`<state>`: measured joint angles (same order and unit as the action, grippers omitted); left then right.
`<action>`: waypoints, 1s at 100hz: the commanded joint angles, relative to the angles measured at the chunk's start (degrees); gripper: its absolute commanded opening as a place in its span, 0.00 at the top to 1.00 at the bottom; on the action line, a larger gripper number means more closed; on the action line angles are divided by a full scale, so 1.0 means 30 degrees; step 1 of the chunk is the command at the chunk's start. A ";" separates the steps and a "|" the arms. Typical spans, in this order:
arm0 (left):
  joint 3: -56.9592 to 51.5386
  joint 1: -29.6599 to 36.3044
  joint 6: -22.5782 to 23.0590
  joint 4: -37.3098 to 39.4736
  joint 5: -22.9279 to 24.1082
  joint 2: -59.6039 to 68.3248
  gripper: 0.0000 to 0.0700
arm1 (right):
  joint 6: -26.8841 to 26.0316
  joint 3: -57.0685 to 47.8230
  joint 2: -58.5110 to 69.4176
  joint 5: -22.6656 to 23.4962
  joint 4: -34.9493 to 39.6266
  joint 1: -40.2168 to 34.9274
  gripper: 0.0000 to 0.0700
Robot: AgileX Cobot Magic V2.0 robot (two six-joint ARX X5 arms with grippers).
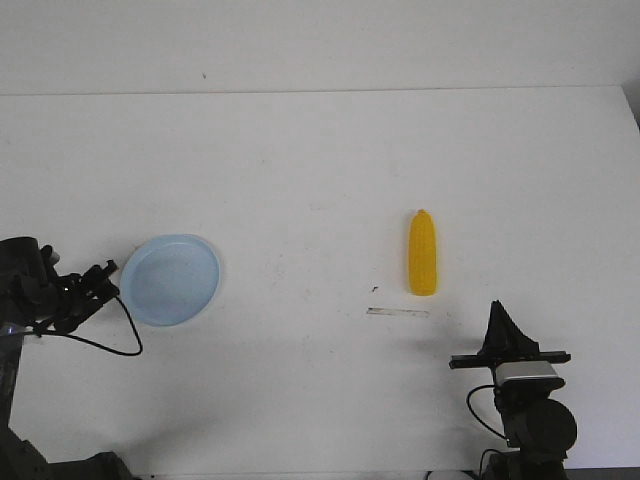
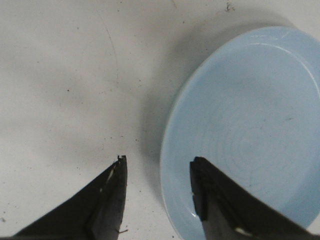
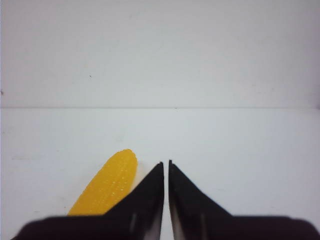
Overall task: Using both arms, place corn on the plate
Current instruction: 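Lower the left gripper onto the plate rim nearest the robot, then push the plate with the left gripper toward the yellow corn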
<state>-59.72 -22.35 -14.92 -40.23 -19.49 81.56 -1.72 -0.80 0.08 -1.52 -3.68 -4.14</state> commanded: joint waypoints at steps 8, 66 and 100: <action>-0.0277 0.0357 0.0452 0.0364 -0.0095 0.0896 0.64 | 0.0102 0.0022 0.0000 0.0007 -0.0197 -0.0044 0.98; -0.0277 0.1756 0.0816 0.1158 -0.0087 0.2834 0.66 | 0.0102 0.0022 0.0000 0.0007 -0.0197 -0.0044 0.98; -0.0219 0.2047 0.0794 0.1603 0.1071 0.2929 0.92 | 0.0102 0.0022 0.0000 0.0007 -0.0197 -0.0044 0.98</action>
<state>-59.72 -16.05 -13.02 -35.29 -17.10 89.21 -1.72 -0.80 0.08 -1.52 -3.68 -4.14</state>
